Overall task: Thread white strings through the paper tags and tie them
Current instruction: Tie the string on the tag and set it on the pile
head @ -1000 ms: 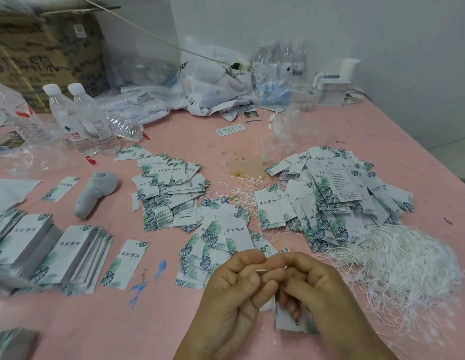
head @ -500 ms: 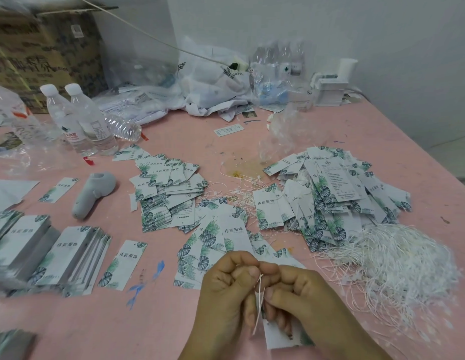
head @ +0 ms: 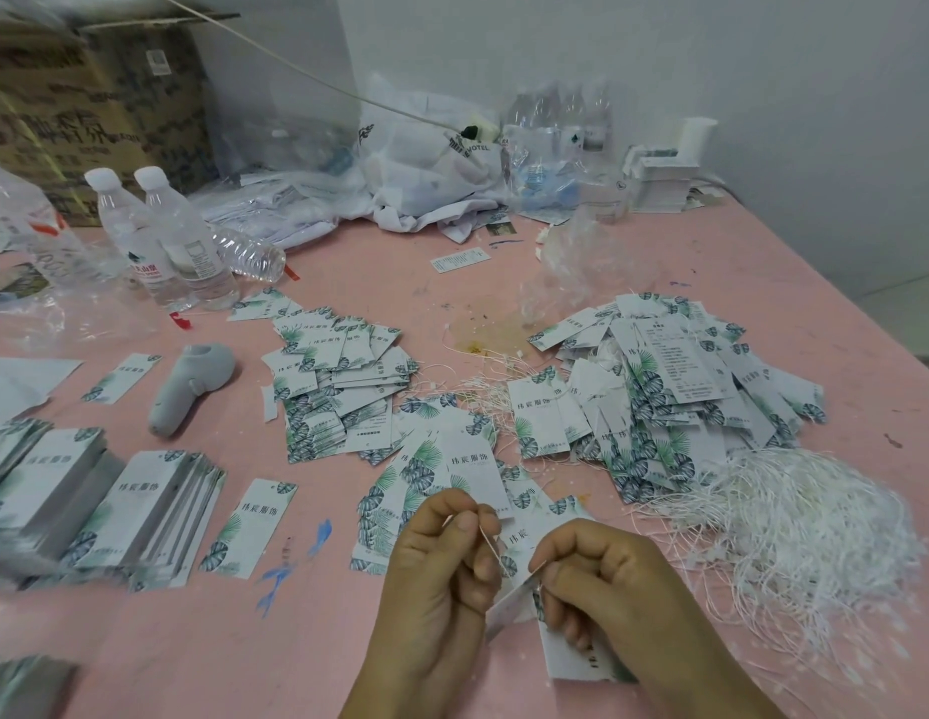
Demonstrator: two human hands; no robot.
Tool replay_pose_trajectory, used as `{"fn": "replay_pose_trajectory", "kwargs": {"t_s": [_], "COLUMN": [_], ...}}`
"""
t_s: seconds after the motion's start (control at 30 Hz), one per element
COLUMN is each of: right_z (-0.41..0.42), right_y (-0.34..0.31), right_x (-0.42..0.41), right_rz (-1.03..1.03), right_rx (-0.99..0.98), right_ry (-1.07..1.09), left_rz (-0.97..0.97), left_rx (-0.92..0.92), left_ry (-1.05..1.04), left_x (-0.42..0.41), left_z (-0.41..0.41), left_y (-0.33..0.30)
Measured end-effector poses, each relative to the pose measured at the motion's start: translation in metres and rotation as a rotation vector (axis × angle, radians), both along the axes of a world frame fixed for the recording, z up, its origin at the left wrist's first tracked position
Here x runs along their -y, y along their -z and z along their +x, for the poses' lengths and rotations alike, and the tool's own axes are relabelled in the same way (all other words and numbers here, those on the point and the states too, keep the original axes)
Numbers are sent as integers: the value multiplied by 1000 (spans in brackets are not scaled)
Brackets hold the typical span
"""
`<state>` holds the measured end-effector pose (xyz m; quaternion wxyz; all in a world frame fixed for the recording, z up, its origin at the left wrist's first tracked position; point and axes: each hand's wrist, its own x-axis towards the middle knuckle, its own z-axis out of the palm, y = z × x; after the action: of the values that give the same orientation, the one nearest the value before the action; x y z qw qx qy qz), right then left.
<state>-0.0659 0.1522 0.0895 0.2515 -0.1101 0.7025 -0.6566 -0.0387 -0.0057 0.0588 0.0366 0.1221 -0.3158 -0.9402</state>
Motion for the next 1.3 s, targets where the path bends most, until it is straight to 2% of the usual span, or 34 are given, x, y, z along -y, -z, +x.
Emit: {"fn": "replay_pose_trajectory", "kwargs": {"t_s": [0.33, 0.57, 0.8, 1.07, 1.3], "right_z": [-2, -1, -4, -5, -9], "right_y": [0, 7, 3, 6, 8], "right_x": [-5, -9, -10, -7, -14], "right_rz": [26, 144, -76, -198, -386], "right_rx": [-55, -269, -242, -176, -73], "right_ry": [45, 94, 230, 272, 279], "left_rz": [357, 118, -50, -14, 90], "left_rx": [24, 44, 34, -9, -60], "left_ry": [51, 105, 128, 68, -39], "left_x": [5, 2, -2, 0, 12], "left_z": [1, 2, 1, 2, 0], "left_y": [-1, -3, -1, -3, -8]}}
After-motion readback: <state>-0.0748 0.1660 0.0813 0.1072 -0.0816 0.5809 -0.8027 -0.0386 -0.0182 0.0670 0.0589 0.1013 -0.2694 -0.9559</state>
